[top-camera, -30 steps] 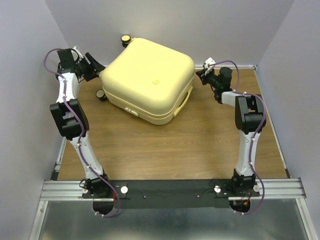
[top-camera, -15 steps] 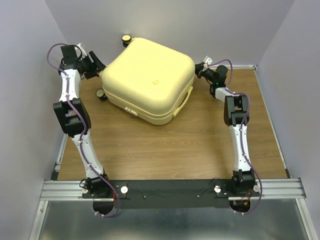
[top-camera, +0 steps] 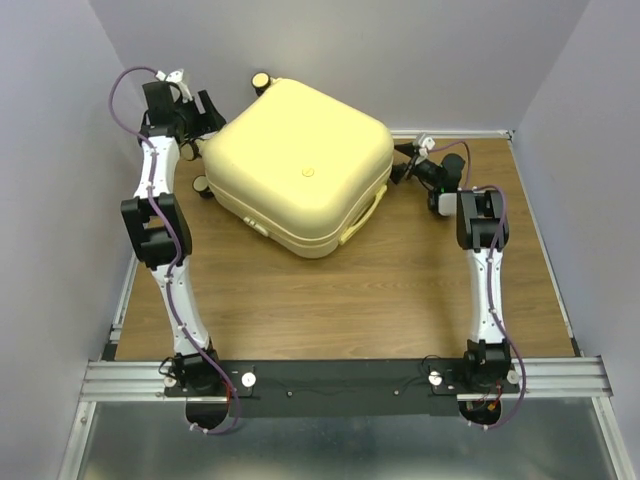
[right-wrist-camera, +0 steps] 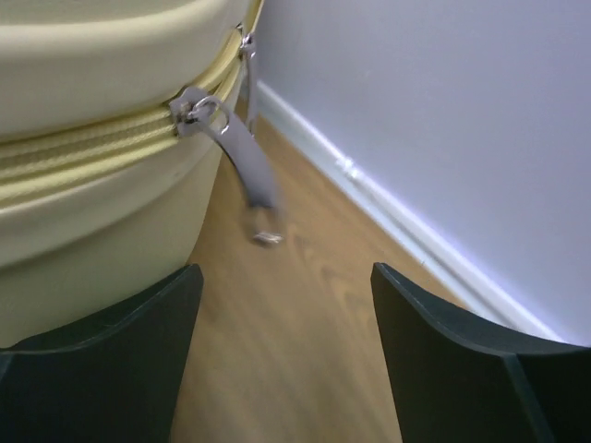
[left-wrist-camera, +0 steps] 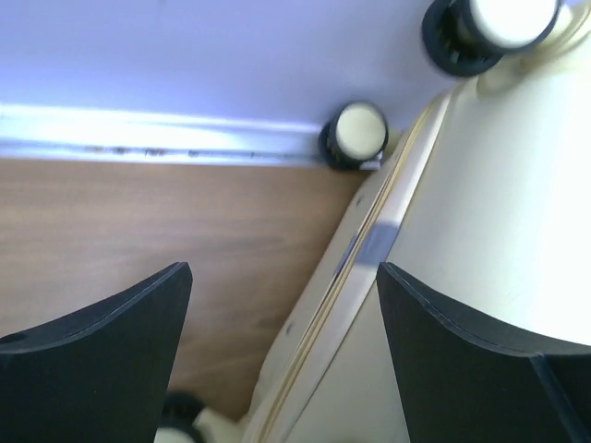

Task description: Pack the luggage

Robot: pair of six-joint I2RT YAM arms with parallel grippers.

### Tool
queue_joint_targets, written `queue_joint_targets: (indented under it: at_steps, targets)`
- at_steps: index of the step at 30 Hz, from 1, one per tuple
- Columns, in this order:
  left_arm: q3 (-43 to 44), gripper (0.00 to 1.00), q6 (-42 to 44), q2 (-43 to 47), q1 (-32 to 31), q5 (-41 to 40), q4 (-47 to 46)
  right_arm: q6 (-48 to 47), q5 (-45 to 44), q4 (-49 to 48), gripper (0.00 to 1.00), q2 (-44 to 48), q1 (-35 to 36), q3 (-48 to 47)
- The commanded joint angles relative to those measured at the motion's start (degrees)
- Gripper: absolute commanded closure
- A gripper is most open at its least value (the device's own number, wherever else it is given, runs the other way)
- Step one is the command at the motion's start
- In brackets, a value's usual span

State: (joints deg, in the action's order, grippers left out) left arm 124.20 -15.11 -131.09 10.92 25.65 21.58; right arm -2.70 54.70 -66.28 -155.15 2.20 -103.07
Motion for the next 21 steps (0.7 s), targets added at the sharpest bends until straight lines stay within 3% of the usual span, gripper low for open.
queue_joint_targets:
  at_steps: [1,4,13,16,18,21]
  targets:
    - [-3.79,0.09,4.93,-2.60,-6.96,-0.26,1.88,1.47,14.82,-13.69,0.10,13.80,4.48,18.45]
    - [-2.83,0.09,2.46,-3.56,-9.67,1.33,2.58,0.07,16.66,-14.40,0.03,22.15,5.45,30.24]
    - [0.24,0.08,-1.50,-4.88,-18.56,4.94,-0.75,-7.93,16.42,-12.39,0.00,49.11,5.89,60.95]
    - [5.25,0.08,0.34,-4.27,-17.69,1.53,-0.93,-13.89,10.89,-3.02,0.00,58.16,5.80,65.53]
    - [7.01,0.08,4.12,-1.29,-15.50,-1.98,-0.93,-22.15,5.46,14.54,0.00,62.41,5.63,64.84]
    - [4.84,0.08,8.78,6.00,-12.69,-6.13,-0.84,-21.92,-3.42,27.42,0.00,66.72,5.36,62.46]
